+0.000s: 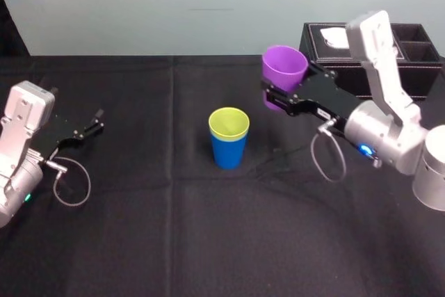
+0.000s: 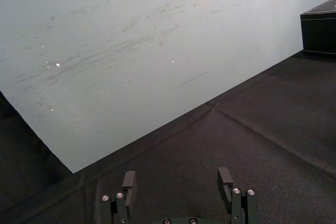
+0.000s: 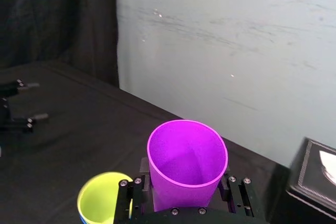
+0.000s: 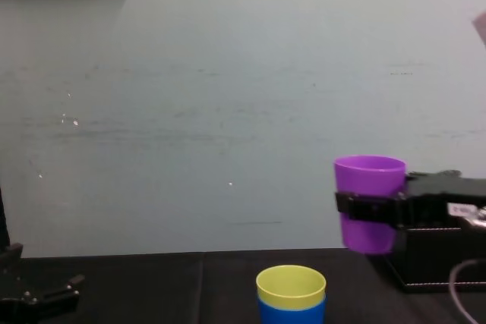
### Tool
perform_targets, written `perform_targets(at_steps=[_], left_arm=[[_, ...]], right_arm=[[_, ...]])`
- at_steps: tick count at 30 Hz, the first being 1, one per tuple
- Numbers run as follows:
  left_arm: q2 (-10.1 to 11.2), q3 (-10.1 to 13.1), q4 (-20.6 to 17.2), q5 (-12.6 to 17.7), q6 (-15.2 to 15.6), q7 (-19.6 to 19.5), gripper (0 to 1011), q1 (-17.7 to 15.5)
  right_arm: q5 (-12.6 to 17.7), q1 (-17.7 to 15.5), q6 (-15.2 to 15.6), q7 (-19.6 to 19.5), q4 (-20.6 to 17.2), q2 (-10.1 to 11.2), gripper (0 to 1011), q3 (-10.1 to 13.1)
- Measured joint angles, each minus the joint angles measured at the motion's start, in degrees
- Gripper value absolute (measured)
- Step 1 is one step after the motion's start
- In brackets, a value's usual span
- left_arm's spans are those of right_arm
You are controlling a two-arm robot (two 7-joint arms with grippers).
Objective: Stack the three plastic cups sequentially using one hand.
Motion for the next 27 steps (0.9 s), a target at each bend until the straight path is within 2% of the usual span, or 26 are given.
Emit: perform_targets(at_steps=[9, 14, 27], left_arm=[[0.00, 0.00, 0.00, 0.00, 0.00, 0.00, 1011, 0.00], [0.00, 0.00, 0.00, 0.00, 0.00, 0.00, 1011, 0.00], [0.00, 0.00, 0.00, 0.00, 0.00, 0.00, 1011, 0.00]], right_arm=[[0.12, 3.82, 1.29, 0.47, 0.54, -1.21, 729, -4.47], [0.05, 4.86, 1.32, 0.59, 1.19, -1.51, 730, -6.31], [1.02, 5.52, 0.94, 0.87, 2.30, -1.42, 729, -8.36]])
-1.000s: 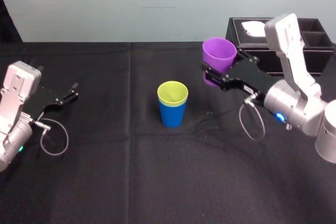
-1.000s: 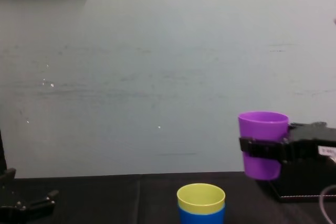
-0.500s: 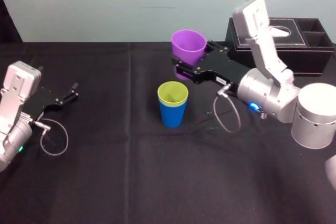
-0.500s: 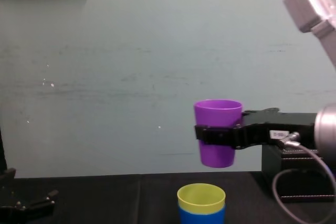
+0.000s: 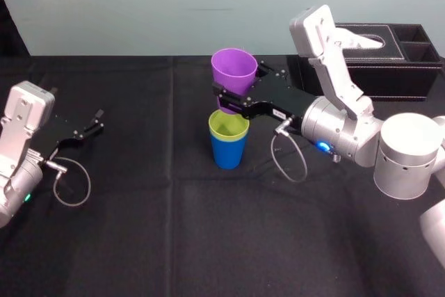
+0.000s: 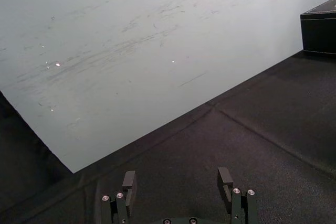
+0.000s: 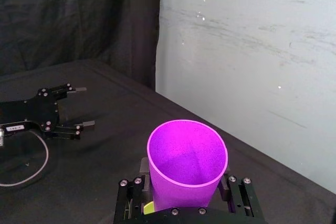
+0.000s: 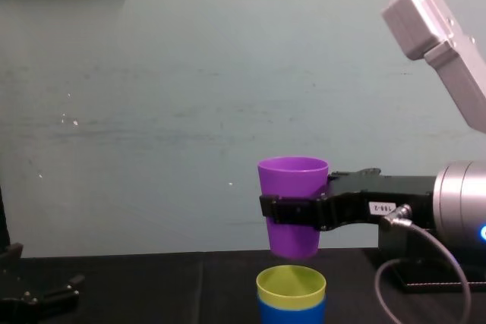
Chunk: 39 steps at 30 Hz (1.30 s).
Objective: Stack the three plastic cups sequentially using one hand.
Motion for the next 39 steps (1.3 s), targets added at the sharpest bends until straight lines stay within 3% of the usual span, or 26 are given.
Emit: perform_targets(at_steps=[26, 39], left_arm=[[0.00, 0.00, 0.00, 0.00, 0.00, 0.00, 1011, 0.00], [0.00, 0.00, 0.00, 0.00, -0.01, 0.00, 1011, 0.00]], right_arm=[[0.51, 0.79, -2.00, -0.26, 5.30, -0.79, 729, -1.96], [0.73, 0.25, -2.34, 0.01, 5.55, -0.93, 729, -2.40]])
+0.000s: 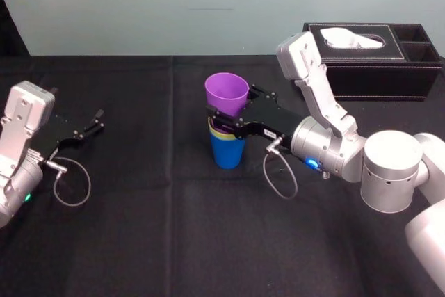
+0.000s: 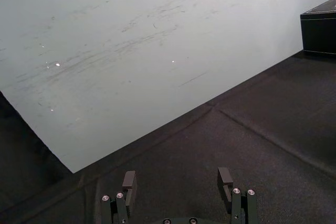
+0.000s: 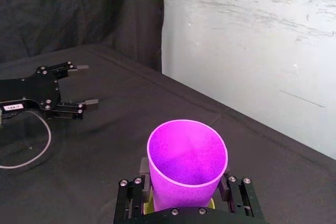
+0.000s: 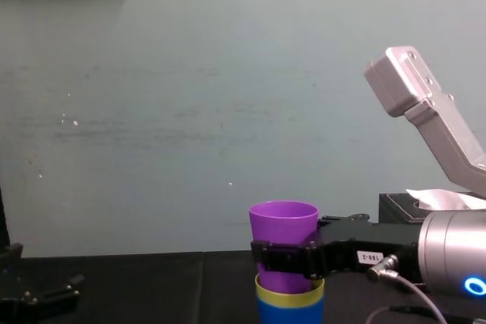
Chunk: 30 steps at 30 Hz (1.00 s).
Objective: Stack the three plastic cups sequentially using one hand.
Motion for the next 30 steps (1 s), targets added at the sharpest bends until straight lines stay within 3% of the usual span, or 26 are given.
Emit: perform_targets(at_steps=[30], left_arm=[[0.00, 0.00, 0.00, 0.00, 0.00, 0.00, 1011, 0.00]], right_arm=[[-0.10, -0.91, 0.23, -0.39, 0.10, 0.17, 734, -0.24]])
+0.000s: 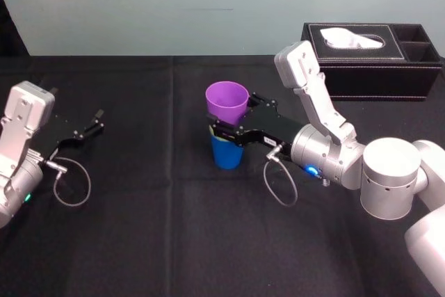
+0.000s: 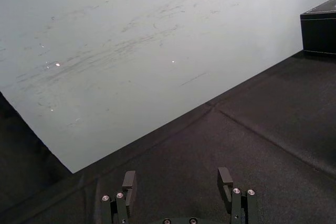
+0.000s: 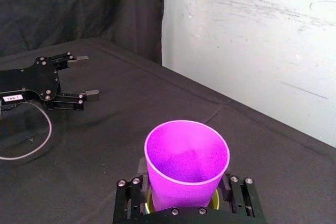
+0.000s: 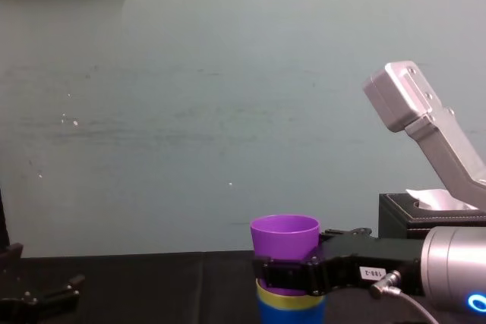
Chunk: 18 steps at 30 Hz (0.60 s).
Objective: Stack the three plastic cups sequentially using one hand.
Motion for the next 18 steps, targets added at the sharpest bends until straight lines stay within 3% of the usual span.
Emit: perform_targets(at_steps=[8, 15, 18], left_arm=[[0.00, 0.00, 0.00, 0.00, 0.00, 0.00, 1011, 0.00], [0.00, 0.00, 0.00, 0.00, 0.00, 0.00, 1011, 0.00], [0.00, 0.00, 0.00, 0.00, 0.00, 0.00, 1011, 0.00]], right_arm=[[0.01, 0.02, -0.01, 0.00, -0.02, 0.00, 971, 0.04], [-0.01, -0.13, -0.24, -0.14, -0.24, 0.02, 1004, 0.23], [-0.41, -1.38, -1.05, -2.25, -1.24, -0.13, 1004, 1.44]])
